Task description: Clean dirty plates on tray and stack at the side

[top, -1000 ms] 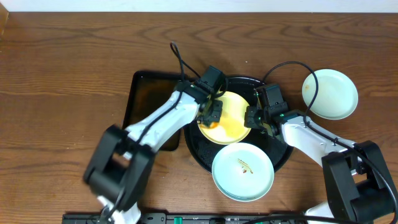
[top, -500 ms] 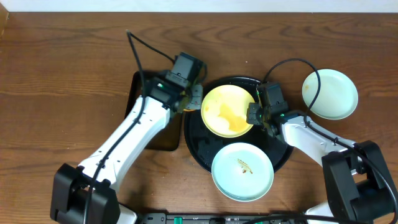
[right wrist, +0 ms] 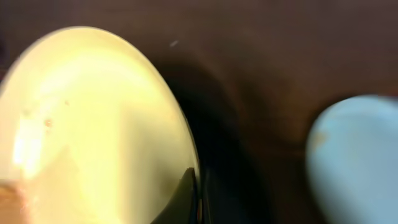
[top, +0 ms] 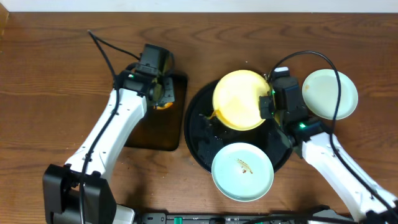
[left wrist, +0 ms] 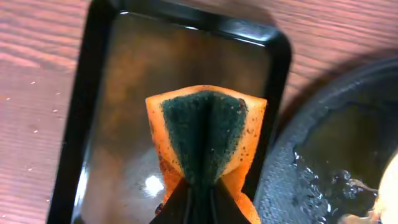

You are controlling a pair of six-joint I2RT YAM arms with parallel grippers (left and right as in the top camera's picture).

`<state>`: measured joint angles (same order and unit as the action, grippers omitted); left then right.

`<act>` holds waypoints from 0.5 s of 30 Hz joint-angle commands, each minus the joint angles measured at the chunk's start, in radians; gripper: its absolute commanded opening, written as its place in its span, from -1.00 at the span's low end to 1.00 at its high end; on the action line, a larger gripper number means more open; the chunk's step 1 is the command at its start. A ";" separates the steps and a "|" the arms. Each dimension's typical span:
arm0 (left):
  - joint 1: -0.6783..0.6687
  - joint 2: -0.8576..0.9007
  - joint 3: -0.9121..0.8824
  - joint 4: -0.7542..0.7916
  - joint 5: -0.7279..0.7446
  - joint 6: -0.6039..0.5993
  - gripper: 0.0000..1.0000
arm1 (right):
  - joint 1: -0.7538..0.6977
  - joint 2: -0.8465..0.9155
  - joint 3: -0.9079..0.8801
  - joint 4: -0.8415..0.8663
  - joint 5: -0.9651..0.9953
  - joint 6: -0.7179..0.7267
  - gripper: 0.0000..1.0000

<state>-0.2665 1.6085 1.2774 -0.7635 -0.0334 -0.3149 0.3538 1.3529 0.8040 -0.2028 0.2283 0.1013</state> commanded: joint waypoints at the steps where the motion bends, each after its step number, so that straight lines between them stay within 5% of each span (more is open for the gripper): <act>1: 0.035 0.018 -0.015 -0.005 0.007 -0.009 -0.85 | 0.005 -0.045 0.014 0.010 0.220 -0.236 -0.98; 7: 0.071 0.058 -0.015 0.002 0.099 0.033 -0.85 | 0.078 -0.059 0.014 0.143 0.579 -0.504 -0.98; 15: 0.138 0.165 -0.015 0.052 0.312 0.166 -0.85 | 0.188 -0.059 0.014 0.203 0.613 -0.587 -0.98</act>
<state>-0.1631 1.7267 1.2690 -0.7280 0.1299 -0.2478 0.5030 1.3075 0.8040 -0.0044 0.7753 -0.4305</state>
